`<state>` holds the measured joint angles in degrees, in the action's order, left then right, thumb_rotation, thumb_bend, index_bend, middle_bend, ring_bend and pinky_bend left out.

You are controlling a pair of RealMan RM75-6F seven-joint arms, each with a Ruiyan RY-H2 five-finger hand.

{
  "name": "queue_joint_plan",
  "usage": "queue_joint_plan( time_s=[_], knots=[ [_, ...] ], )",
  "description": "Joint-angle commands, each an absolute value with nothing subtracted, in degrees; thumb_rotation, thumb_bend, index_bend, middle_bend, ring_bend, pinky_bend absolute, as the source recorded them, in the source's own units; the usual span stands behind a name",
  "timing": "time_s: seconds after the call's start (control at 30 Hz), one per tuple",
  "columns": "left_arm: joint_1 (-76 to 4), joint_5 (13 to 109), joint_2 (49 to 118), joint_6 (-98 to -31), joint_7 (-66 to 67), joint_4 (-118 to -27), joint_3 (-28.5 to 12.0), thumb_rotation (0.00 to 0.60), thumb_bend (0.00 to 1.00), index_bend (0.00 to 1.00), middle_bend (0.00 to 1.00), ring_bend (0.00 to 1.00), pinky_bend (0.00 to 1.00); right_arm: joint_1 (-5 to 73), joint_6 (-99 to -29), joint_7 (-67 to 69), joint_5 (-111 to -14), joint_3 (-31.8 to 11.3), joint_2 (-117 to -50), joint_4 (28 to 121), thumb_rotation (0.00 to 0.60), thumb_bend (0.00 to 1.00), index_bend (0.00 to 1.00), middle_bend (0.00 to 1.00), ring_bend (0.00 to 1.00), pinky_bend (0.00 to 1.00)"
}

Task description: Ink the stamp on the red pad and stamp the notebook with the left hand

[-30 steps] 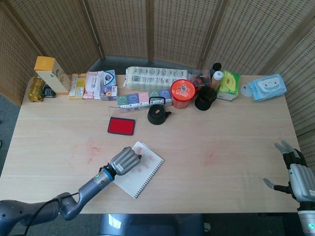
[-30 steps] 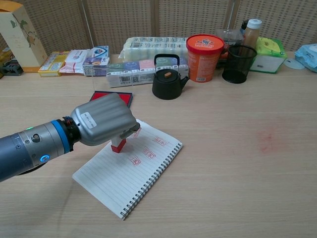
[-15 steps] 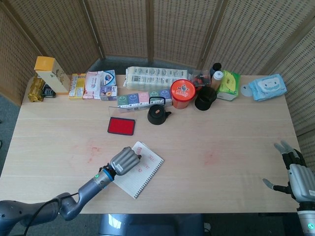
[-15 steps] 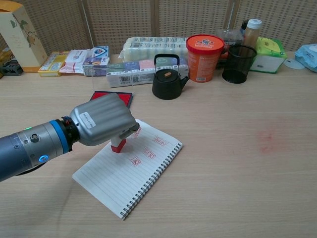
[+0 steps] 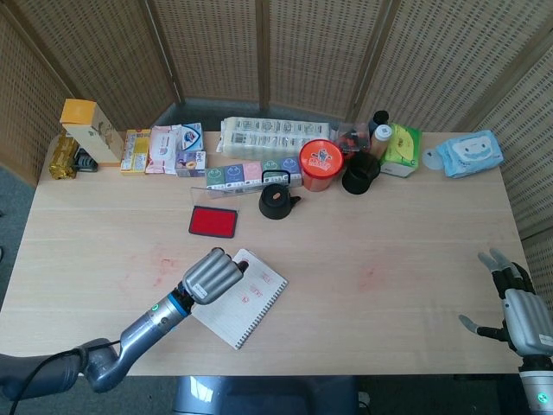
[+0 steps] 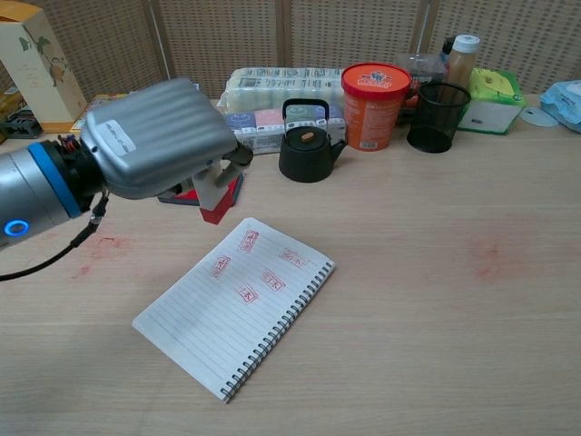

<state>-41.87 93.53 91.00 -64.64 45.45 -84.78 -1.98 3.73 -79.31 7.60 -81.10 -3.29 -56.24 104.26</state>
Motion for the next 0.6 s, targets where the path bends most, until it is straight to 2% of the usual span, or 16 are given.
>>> queue_joint_plan(
  time_s=[0.03,0.33,0.6],
  knots=[
    [-41.2,94.1,89.0,-64.8,46.8,-87.1,-1.3,0.6,0.39,0.63,1.0,1.0,1.0,3.7,-79.3,7.5,-81.1,-3.2,-56.3,104.3,0.6,0.1,0.0,0.0,0.0,0.0],
    [-39.3,94.9,91.3,-62.9,46.3,-83.1,3.0,0.6,0.38,0.63,1.0,1.0,1.0,3.5,-79.6,7.2,-81.1,-3.1,-56.4,104.3,0.6,0.1,0.0,0.0,0.0,0.0],
    [-38.0,95.8,94.5,-62.4,43.8,-78.2,5.0,0.6,0.38,0.63,1.0,1.0,1.0,3.6,-79.5,7.5,-81.1,-3.1,-56.3,104.2,0.6,0.1,0.0,0.0,0.0,0.0]
  ],
)
